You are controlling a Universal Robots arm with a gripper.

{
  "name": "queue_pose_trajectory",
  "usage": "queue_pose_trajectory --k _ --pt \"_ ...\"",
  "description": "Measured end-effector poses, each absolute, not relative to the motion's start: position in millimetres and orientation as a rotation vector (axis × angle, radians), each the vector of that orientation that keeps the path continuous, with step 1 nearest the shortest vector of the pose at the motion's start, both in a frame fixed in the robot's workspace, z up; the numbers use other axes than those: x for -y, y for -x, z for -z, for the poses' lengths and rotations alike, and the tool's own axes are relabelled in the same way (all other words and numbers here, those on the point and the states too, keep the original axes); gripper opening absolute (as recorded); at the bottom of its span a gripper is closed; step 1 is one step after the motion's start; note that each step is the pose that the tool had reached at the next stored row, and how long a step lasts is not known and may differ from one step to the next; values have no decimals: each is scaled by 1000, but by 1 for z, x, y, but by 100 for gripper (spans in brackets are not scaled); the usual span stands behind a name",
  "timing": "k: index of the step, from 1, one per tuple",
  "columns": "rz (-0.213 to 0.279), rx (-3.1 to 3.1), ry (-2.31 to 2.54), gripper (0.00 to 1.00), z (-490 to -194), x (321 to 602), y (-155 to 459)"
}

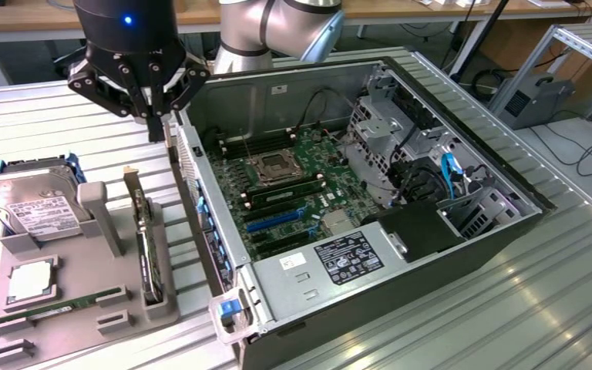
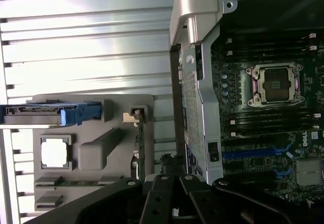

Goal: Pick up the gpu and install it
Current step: 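Reach for the gpu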

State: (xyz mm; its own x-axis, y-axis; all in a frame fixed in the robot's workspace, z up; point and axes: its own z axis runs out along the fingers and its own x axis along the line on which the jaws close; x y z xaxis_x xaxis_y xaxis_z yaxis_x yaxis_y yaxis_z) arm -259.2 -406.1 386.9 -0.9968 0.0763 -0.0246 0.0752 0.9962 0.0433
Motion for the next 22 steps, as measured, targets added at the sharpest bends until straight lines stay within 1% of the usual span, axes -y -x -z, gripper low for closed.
queue_pose_trajectory --k 19,20,22 --pt "-66 -3113 -118 11 -386 410 260" --pt "-66 -3113 -118 11 -386 411 260" --pt "-66 -3113 -118 11 -386 425 261"
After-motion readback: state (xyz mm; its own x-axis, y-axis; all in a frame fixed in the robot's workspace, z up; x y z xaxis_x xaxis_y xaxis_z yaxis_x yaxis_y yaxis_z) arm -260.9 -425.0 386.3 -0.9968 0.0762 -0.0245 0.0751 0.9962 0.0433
